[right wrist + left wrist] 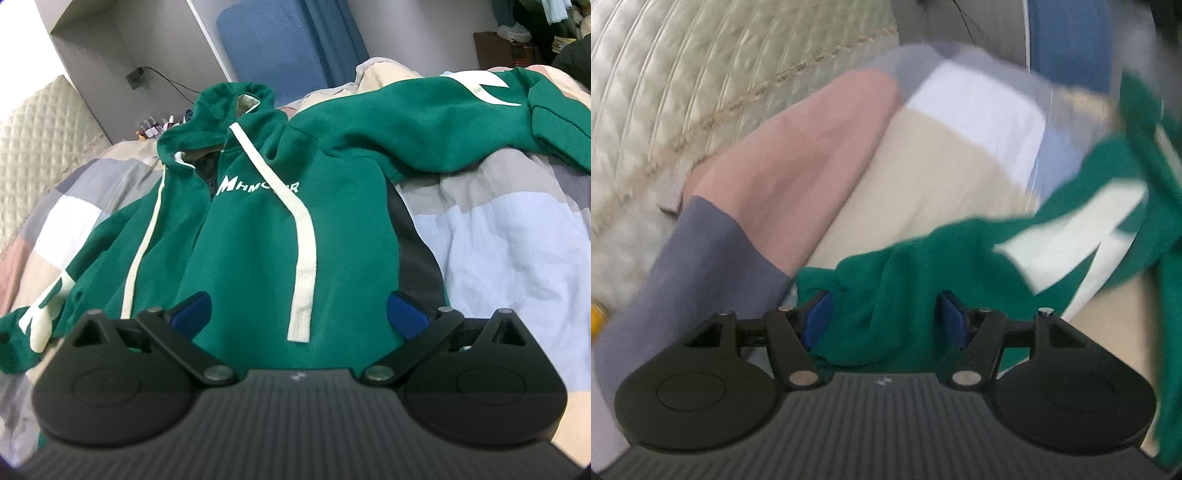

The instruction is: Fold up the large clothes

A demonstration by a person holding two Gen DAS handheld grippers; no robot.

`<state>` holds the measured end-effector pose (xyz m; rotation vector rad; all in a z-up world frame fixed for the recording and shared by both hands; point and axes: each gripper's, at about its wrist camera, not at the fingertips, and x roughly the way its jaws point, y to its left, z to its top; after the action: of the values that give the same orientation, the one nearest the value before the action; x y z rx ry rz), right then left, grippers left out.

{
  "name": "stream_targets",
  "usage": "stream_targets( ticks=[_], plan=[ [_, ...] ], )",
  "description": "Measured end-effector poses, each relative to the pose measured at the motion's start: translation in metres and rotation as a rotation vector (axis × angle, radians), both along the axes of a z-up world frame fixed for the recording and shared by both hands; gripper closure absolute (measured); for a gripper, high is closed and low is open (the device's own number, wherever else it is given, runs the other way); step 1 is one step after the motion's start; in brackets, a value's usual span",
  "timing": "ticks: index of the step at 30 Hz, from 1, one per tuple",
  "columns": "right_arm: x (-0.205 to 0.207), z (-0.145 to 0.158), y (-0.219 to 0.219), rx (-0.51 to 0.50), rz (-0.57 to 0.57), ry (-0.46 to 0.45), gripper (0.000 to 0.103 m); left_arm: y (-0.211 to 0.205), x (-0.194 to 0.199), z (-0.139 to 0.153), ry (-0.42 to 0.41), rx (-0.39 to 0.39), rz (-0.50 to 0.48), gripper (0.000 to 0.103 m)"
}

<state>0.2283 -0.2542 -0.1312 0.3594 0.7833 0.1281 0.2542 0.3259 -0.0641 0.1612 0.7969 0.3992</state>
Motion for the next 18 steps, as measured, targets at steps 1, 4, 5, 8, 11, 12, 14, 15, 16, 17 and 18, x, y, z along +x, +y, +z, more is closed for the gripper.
stream_targets(
  ticks=[1, 4, 5, 8, 11, 12, 14, 15, 16, 17, 18],
  plan=[
    [-0.001, 0.0, 0.0, -0.003, 0.001, 0.001, 0.0, -0.003, 0.001, 0.0, -0.007, 0.015, 0.003, 0.055],
    [-0.003, 0.001, 0.004, -0.025, 0.006, 0.01, 0.0, -0.006, 0.008, 0.014, -0.036, 0.008, 0.026, 0.09],
    [-0.005, 0.001, 0.004, -0.028, 0.009, 0.011, 0.0, -0.006, 0.012, 0.025, -0.053, 0.019, 0.028, 0.093],
    [-0.007, 0.002, 0.008, -0.044, 0.017, 0.008, 0.0, -0.002, 0.03, 0.066, -0.144, 0.055, 0.079, 0.097],
    [-0.008, 0.001, 0.011, -0.068, 0.031, 0.006, 0.0, 0.011, 0.054, 0.106, -0.237, 0.058, 0.145, 0.097],
    [-0.009, 0.0, 0.011, -0.074, 0.033, 0.004, 0.0, 0.016, 0.065, 0.114, -0.252, 0.076, 0.172, 0.097],
    [-0.008, -0.001, 0.011, -0.079, 0.034, 0.002, 0.0, 0.027, 0.091, 0.118, -0.244, 0.11, 0.222, 0.097],
    [-0.007, -0.001, 0.011, -0.081, 0.034, 0.003, 0.0, 0.033, 0.103, 0.114, -0.228, 0.127, 0.248, 0.097],
    [-0.006, -0.002, 0.012, -0.082, 0.033, 0.005, 0.0, 0.037, 0.116, 0.109, -0.206, 0.142, 0.268, 0.097],
    [-0.006, -0.003, 0.012, -0.085, 0.035, 0.005, 0.0, 0.043, 0.129, 0.1, -0.174, 0.167, 0.287, 0.097],
    [-0.004, -0.004, 0.013, -0.093, 0.036, 0.007, 0.0, 0.049, 0.141, 0.088, -0.134, 0.191, 0.309, 0.097]
  ],
)
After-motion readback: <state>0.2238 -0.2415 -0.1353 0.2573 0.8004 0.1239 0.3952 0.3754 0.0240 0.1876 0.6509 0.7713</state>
